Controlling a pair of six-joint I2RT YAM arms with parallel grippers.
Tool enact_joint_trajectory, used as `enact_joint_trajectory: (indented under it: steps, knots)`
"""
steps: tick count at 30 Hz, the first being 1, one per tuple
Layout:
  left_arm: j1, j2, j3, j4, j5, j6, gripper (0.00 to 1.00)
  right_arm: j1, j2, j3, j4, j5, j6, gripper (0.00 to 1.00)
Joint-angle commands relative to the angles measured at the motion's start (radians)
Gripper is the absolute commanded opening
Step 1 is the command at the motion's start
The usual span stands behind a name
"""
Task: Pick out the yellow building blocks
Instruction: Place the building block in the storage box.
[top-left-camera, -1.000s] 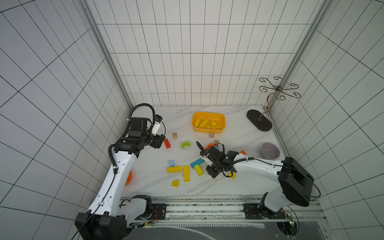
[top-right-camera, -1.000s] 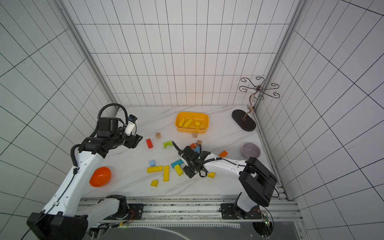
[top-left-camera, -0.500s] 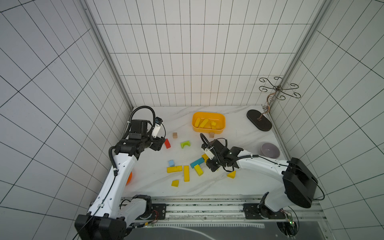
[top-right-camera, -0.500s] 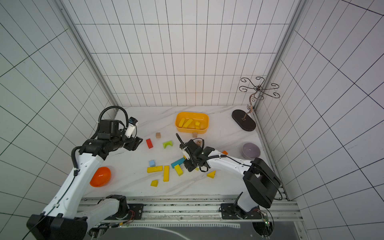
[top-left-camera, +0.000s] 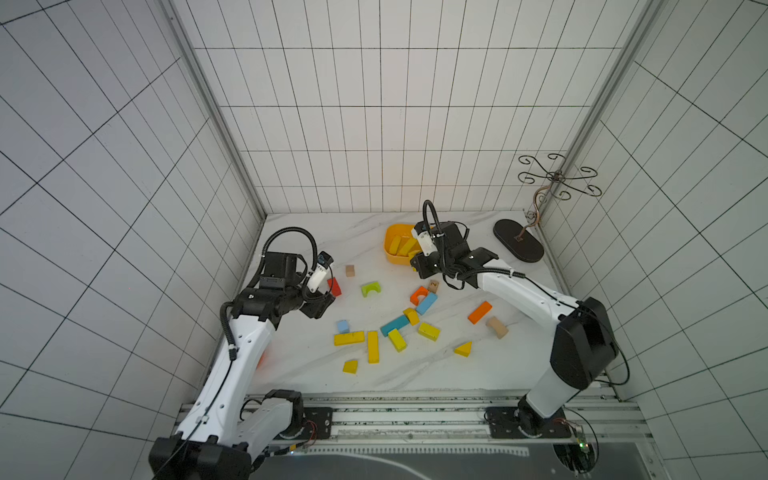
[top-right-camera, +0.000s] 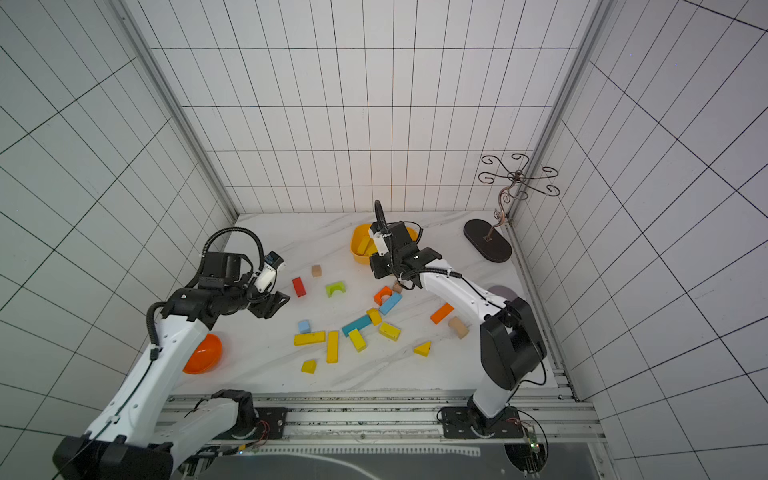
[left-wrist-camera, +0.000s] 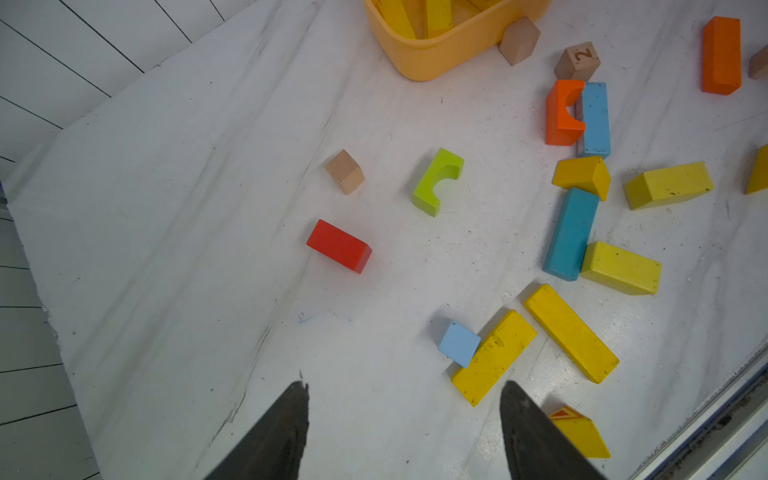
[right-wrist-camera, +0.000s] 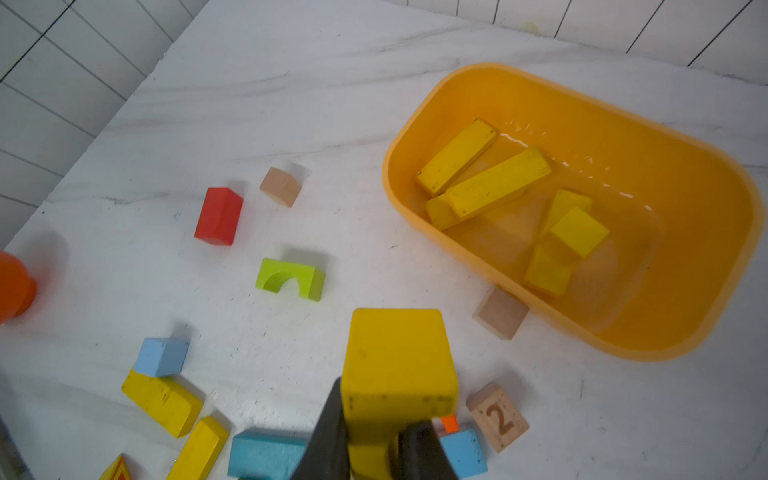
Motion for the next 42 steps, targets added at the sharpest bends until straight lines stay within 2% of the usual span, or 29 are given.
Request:
enact_joint_trajectory:
  steps: [1, 11, 21, 26, 33, 38, 42]
  knots:
    - [0.003, -0.034, -0.022, -0.093, 0.072, 0.125, 0.72, -0.069, 0.072, 0.162, 0.0, -0.026, -0.043, 0.18]
    - [0.001, -0.022, -0.03, -0.303, 0.099, 0.319, 0.72, -0.176, 0.349, 0.375, 0.056, -0.097, -0.096, 0.18]
    - [-0.026, -0.057, -0.074, -0.387, 0.129, 0.448, 0.72, -0.21, 0.514, 0.505, 0.023, -0.12, -0.118, 0.23]
    - [-0.153, -0.048, -0.109, -0.357, 0.099, 0.398, 0.72, -0.21, 0.517, 0.496, 0.019, -0.125, -0.124, 0.34]
    - [-0.389, -0.033, -0.158, -0.257, -0.075, 0.288, 0.72, -0.21, 0.455, 0.461, 0.02, -0.096, -0.118, 0.45]
    - [-0.428, 0.019, -0.137, -0.242, -0.077, 0.299, 0.72, -0.216, 0.371, 0.427, 0.019, -0.039, -0.112, 0.48]
    - [-0.459, 0.067, -0.134, -0.223, -0.079, 0.323, 0.73, -0.222, 0.247, 0.325, 0.019, -0.007, -0.089, 0.49]
